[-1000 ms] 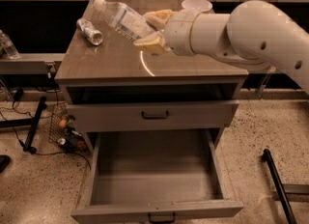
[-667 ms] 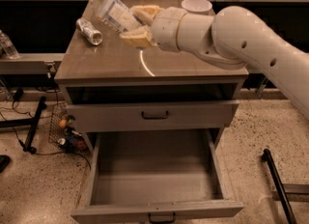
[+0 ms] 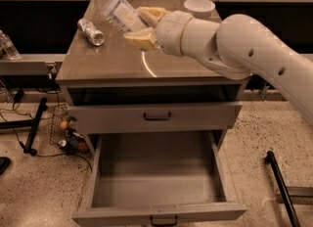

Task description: Pick blue plastic bottle from middle drawer and place on counter

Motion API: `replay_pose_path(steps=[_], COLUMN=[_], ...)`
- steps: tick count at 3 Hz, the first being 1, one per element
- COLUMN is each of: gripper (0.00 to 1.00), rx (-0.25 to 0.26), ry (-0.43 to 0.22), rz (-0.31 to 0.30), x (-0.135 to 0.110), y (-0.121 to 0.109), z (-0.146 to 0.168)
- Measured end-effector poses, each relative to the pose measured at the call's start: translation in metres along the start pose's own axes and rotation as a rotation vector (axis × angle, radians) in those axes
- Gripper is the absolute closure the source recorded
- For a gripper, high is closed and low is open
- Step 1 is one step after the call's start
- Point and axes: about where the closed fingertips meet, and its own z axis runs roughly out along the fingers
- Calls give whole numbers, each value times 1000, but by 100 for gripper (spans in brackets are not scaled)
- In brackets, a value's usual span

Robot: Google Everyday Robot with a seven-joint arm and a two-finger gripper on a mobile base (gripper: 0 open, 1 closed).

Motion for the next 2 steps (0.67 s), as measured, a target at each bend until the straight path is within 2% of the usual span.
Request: replay_pose_path(steps=[1,2], gripper=[100,100], rx=[112,187], ry=[-58,-66], rz=[71,128], x=[25,56], y=[-22,-35], z=[6,23])
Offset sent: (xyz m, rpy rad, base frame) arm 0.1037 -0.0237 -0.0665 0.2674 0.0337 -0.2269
